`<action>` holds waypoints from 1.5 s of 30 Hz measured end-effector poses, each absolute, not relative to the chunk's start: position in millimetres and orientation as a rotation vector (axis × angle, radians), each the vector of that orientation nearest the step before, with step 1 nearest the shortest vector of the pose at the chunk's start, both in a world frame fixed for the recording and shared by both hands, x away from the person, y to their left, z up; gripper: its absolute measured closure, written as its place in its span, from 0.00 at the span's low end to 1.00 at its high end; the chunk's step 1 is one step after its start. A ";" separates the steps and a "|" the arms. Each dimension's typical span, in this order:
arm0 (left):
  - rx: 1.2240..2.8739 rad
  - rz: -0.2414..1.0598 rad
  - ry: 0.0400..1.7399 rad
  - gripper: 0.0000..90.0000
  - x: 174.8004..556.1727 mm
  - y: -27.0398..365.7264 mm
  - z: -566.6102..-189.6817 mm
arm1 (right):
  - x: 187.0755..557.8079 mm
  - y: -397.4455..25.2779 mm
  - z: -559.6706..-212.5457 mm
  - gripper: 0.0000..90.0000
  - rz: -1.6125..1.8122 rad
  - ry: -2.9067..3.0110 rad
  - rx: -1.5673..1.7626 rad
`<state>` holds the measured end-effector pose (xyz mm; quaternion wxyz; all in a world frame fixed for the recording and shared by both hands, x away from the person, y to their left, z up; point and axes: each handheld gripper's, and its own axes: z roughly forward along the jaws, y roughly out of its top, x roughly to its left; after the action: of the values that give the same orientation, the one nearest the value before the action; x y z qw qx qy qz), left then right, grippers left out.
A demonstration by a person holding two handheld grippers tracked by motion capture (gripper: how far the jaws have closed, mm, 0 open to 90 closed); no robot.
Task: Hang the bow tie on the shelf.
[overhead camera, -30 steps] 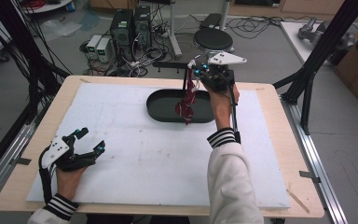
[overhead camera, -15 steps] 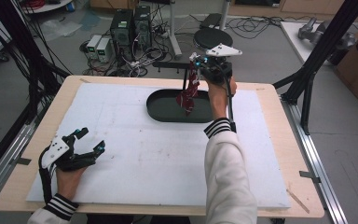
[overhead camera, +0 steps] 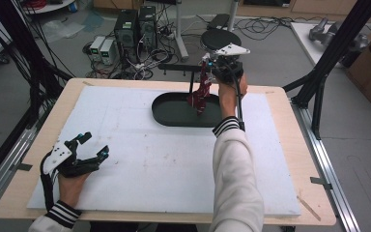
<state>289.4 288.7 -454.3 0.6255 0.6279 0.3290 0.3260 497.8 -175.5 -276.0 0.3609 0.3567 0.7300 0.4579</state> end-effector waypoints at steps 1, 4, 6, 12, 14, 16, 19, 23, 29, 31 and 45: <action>1.441 0.748 0.755 0.17 289.3 288.6 -454.2 | 498.5 -176.5 -276.8 0.97 1.173 1.885 0.924; 1.441 0.748 0.755 0.17 289.3 288.6 -454.2 | 500.4 -178.7 -279.4 0.97 1.145 1.902 0.941; 1.442 0.748 0.755 0.17 289.3 288.6 -454.2 | 502.1 -179.7 -281.2 0.97 1.114 1.917 0.939; 1.443 0.750 0.754 0.17 289.3 288.7 -454.3 | 504.5 -178.0 -285.0 0.96 1.053 1.955 0.932; 1.442 0.750 0.753 0.17 289.3 288.5 -454.3 | 505.4 -176.7 -286.3 0.95 1.018 1.967 0.920; 1.442 0.751 0.753 0.17 289.3 288.4 -454.3 | 505.1 -175.5 -286.8 0.89 0.989 1.970 0.915; 1.443 0.751 0.753 0.17 289.3 288.4 -454.3 | 504.4 -175.2 -286.0 0.81 0.977 1.955 0.910; 1.442 0.755 0.757 0.17 289.5 287.9 -454.2 | 501.8 -176.8 -283.8 0.73 0.953 1.940 0.916; 1.450 0.761 0.754 0.17 289.5 287.1 -454.1 | 490.5 -183.3 -275.4 0.49 1.006 1.863 0.917; 1.451 0.760 0.756 0.17 289.4 287.3 -454.0 | 487.0 -185.3 -274.0 0.37 1.038 1.835 0.932; 1.452 0.766 0.751 0.17 288.9 287.3 -454.0 | 445.5 -189.9 -254.9 0.11 1.299 1.768 0.913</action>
<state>288.9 287.3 -454.0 0.6196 0.6312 0.3267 0.3331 445.5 -189.9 -254.9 0.3734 0.3566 0.6902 0.5070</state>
